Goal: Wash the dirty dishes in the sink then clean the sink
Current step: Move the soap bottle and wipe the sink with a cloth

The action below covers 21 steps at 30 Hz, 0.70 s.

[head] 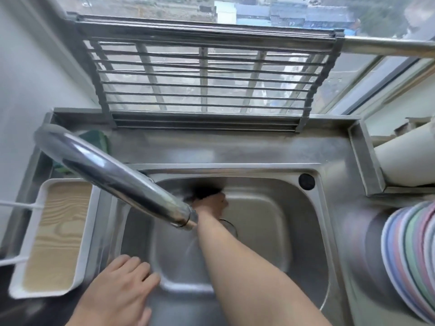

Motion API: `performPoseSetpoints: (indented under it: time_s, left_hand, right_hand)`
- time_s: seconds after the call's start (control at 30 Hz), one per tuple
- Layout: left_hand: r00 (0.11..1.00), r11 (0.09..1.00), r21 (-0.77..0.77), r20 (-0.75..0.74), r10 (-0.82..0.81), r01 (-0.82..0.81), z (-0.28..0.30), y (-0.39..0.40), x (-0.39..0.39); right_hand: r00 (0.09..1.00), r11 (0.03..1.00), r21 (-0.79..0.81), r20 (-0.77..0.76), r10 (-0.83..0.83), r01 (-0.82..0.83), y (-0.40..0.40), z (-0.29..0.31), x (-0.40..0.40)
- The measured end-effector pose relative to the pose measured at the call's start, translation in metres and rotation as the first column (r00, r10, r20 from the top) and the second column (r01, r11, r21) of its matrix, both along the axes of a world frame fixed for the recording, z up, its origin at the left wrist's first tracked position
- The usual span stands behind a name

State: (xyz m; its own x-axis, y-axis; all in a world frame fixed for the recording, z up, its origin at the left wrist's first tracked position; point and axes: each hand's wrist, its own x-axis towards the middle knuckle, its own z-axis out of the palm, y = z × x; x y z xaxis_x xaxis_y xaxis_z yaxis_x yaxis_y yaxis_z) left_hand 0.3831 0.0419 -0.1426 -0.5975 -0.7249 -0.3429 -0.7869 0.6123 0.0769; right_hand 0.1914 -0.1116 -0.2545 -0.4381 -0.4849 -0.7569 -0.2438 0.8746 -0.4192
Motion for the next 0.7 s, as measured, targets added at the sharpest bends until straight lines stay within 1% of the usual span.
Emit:
performPoseSetpoints:
  time_s: [0.03, 0.07, 0.1, 0.13, 0.17, 0.2, 0.23, 0.27, 0.3, 0.33, 0.37, 0.4, 0.43, 0.47, 0.5, 0.53, 0.57, 0.6, 0.63, 0.67, 0.7]
  left_hand:
    - [1.0, 1.0, 0.0, 0.002, -0.001, 0.001, 0.0, 0.0, 0.0]
    - [1.0, 1.0, 0.002, 0.007, -0.003, 0.003, 0.001, -0.001, 0.0]
    - [1.0, 1.0, 0.003, 0.012, -0.008, 0.008, 0.001, -0.001, 0.0]
    - [1.0, 1.0, 0.003, 0.014, -0.01, 0.01, 0.001, 0.0, 0.0]
    - [1.0, 1.0, 0.005, 0.011, -0.007, 0.007, 0.001, 0.0, 0.0]
    - [1.0, 1.0, 0.009, 0.006, -0.001, 0.001, 0.001, 0.0, 0.0]
    - [1.0, 1.0, 0.013, 0.001, 0.004, -0.004, 0.001, 0.001, -0.001]
    - [1.0, 1.0, 0.016, -0.003, 0.01, -0.01, 0.002, 0.001, -0.001]
    - [1.0, 1.0, 0.018, -0.004, 0.015, -0.015, 0.002, 0.001, -0.001]
    - [1.0, 1.0, 0.017, -0.005, 0.016, -0.015, 0.003, 0.001, -0.002]
    - [1.0, 1.0, 0.017, -0.005, 0.014, -0.014, 0.004, 0.0, -0.002]
    - [1.0, 1.0, 0.017, -0.002, 0.01, -0.01, 0.005, 0.0, -0.001]
    - [1.0, 1.0, 0.019, 0.003, 0.007, -0.007, 0.005, 0.001, -0.001]
    - [1.0, 1.0, 0.021, 0.008, 0.009, -0.009, 0.006, 0.001, -0.001]
    - [1.0, 1.0, 0.023, 0.013, 0.01, -0.01, 0.007, 0.001, -0.001]
    - [1.0, 1.0, 0.023, 0.019, 0.006, -0.007, 0.007, 0.002, -0.001]
    - [1.0, 1.0, 0.024, 0.024, 0.004, -0.005, 0.006, 0.002, -0.001]
    - [1.0, 1.0, 0.027, 0.029, 0.006, -0.007, 0.006, 0.002, 0.0]
    - [0.999, 1.0, 0.029, 0.035, 0.01, -0.011, 0.006, 0.002, 0.0]
    - [0.999, 1.0, 0.028, 0.041, 0.011, -0.012, 0.005, 0.003, 0.0]
    - [0.999, 0.999, 0.029, 0.049, 0.012, -0.013, 0.004, 0.003, 0.0]
  right_hand:
    - [0.989, 0.996, 0.004, 0.115, 0.091, -0.092, 0.003, -0.002, 0.02]
    - [0.946, 0.975, 0.014, 0.244, 0.213, -0.223, 0.009, 0.0, 0.036]
    - [0.875, 0.928, -0.027, 0.324, 0.359, -0.371, 0.015, -0.001, 0.047]
    - [0.772, 0.824, -0.029, 0.331, 0.542, -0.566, 0.021, 0.005, 0.053]
    - [0.617, 0.649, -0.012, 0.296, 0.729, -0.761, 0.023, 0.011, 0.055]
    - [0.453, 0.468, 0.016, 0.283, 0.845, -0.884, 0.025, 0.019, 0.053]
    - [0.294, 0.299, 0.034, 0.319, 0.901, -0.954, 0.028, 0.023, 0.046]
    - [0.2, 0.2, 0.042, 0.401, 0.894, -0.979, 0.031, 0.027, 0.033]
    - [0.137, 0.134, 0.039, 0.473, 0.871, -0.99, 0.035, 0.029, 0.015]
    - [0.148, 0.136, 0.064, 0.557, 0.817, -0.989, 0.039, 0.036, -0.009]
    - [0.178, 0.164, 0.081, 0.626, 0.759, -0.983, 0.039, 0.041, -0.034]
    - [0.227, 0.219, 0.099, 0.683, 0.695, -0.971, 0.04, 0.044, -0.062]
    - [0.292, 0.297, 0.122, 0.709, 0.642, -0.947, 0.037, 0.048, -0.09]
    - [0.395, 0.391, 0.173, 0.688, 0.608, -0.904, 0.033, 0.055, -0.118]
    - [0.518, 0.504, 0.221, 0.624, 0.585, -0.835, 0.029, 0.061, -0.143]
    - [0.647, 0.637, 0.239, 0.535, 0.544, -0.733, 0.026, 0.066, -0.163]
    - [0.76, 0.766, 0.214, 0.437, 0.48, -0.607, 0.024, 0.067, -0.179]
    - [0.839, 0.855, 0.155, 0.341, 0.424, -0.495, 0.021, 0.065, -0.19]
    - [0.876, 0.891, 0.092, 0.252, 0.41, -0.444, 0.019, 0.061, -0.196]
    - [0.872, 0.878, 0.041, 0.15, 0.466, -0.476, 0.019, 0.055, -0.198]
    - [0.819, 0.819, 0.014, 0.024, 0.574, -0.574, 0.02, 0.049, -0.197]
